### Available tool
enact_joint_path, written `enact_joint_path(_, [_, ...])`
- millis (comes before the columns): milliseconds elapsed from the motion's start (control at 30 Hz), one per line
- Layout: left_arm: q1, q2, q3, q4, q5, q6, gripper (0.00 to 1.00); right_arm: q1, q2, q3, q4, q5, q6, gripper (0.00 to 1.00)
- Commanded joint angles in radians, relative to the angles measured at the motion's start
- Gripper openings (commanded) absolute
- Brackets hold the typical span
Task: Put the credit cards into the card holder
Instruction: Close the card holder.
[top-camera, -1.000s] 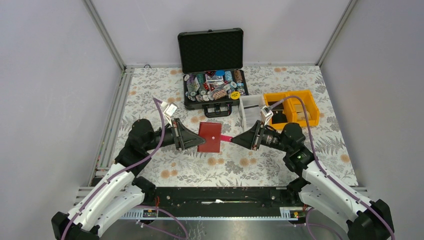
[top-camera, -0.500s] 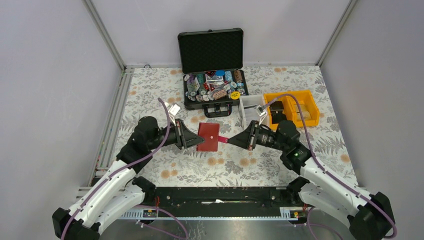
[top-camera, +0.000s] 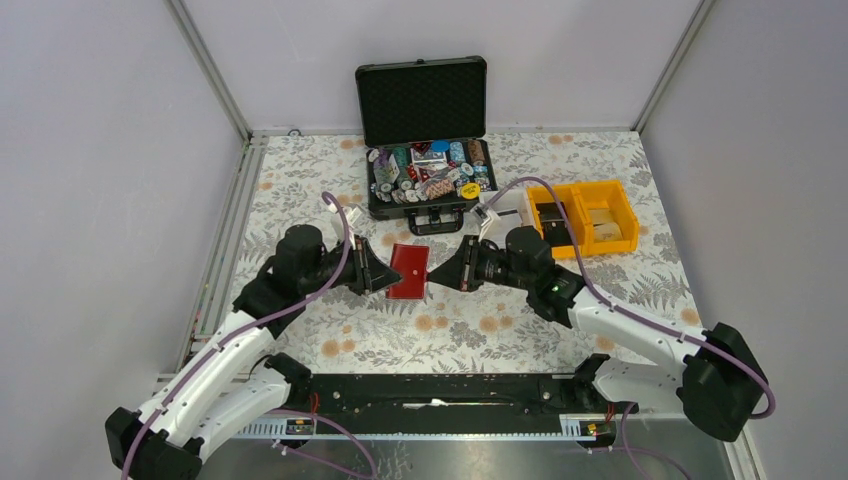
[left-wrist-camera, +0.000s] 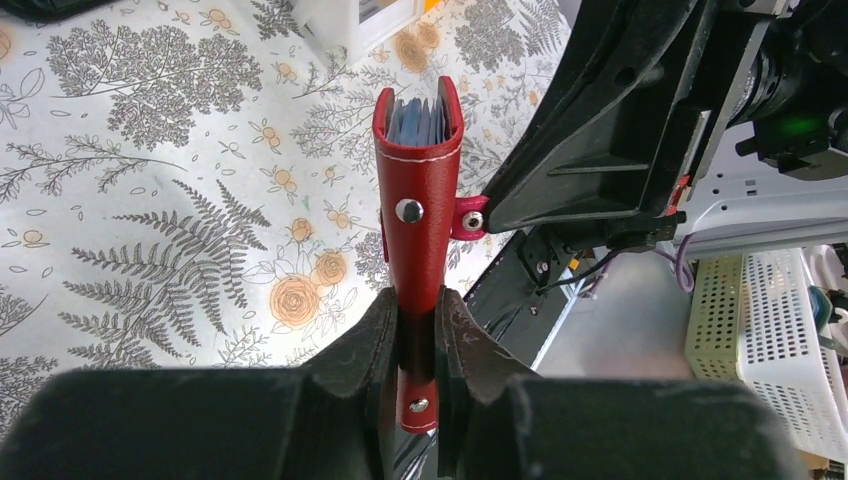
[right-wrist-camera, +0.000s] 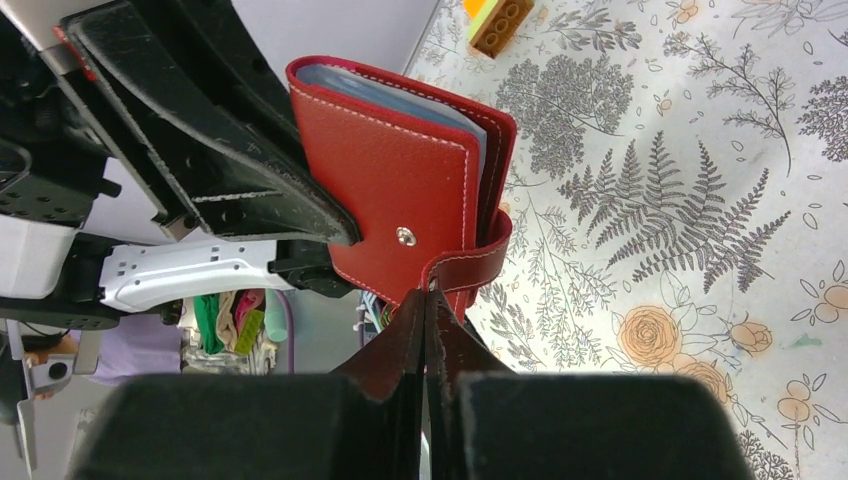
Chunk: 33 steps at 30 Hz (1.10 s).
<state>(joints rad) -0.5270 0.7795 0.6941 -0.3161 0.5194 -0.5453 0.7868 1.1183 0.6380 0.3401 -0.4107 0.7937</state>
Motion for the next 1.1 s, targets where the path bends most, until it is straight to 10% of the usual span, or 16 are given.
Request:
enact_joint_path(0, [0.002,-0.005,0.015,0.074,0.031,0.032,0.00,0.023,0.041,0.075,0.005,0.058,0.000,0.00])
enact_joint_path(1067, [0.002,0.052,0.007,0.065,0.067,0.044,0.00,0.057,0.124,0.108,0.079,0.080,0.037,0.00])
